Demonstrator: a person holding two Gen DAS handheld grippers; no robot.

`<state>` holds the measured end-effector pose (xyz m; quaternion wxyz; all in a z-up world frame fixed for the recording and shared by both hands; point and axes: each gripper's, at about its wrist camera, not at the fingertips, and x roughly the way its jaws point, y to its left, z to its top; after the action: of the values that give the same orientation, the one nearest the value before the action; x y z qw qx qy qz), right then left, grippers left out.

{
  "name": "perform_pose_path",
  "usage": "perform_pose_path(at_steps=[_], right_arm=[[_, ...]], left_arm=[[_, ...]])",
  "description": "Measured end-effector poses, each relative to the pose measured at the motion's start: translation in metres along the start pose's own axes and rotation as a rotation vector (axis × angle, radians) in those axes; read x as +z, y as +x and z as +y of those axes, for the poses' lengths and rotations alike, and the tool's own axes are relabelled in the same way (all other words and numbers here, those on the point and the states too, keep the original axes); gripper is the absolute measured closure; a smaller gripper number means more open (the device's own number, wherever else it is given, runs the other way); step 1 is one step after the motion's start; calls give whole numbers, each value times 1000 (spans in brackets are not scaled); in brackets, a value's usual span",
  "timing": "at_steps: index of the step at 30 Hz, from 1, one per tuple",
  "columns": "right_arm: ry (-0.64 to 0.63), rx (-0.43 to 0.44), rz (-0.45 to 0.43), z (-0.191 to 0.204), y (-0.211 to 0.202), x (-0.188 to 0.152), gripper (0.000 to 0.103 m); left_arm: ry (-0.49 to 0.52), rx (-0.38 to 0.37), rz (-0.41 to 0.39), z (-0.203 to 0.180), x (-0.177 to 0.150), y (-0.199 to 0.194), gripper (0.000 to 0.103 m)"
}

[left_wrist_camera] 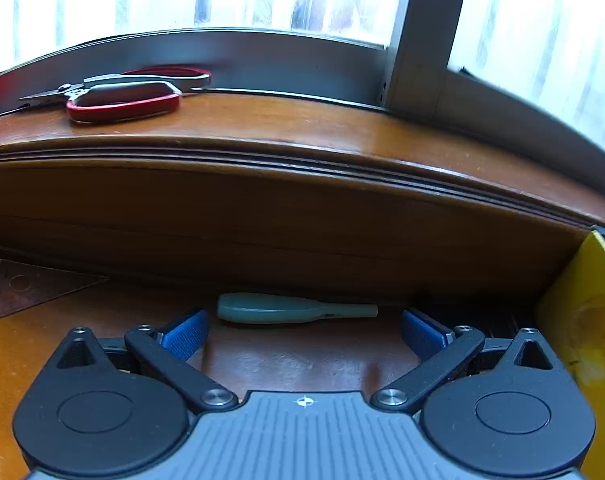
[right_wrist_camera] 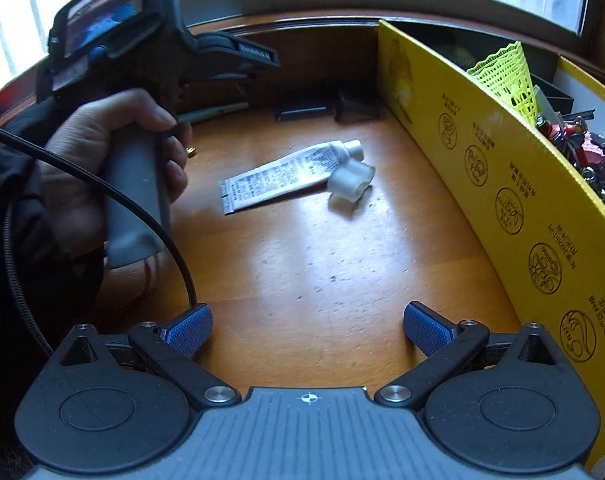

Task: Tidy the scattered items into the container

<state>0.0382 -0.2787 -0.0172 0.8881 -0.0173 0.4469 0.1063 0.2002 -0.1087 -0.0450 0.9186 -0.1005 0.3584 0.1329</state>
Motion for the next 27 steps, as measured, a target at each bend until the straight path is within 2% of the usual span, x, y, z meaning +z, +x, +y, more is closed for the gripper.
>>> perform_pose_path(at_steps=[11, 19, 27], right_arm=[[-54, -23, -28, -10, 8, 6, 0], [-52, -26, -45, -8, 9, 6, 0], [-53, -29, -47, -8, 6, 5, 0]], left_arm=[[47, 69, 1, -17, 11, 34, 0], [247, 123, -82, -26, 12, 42, 0], [270, 80, -64, -17, 24, 55, 0]])
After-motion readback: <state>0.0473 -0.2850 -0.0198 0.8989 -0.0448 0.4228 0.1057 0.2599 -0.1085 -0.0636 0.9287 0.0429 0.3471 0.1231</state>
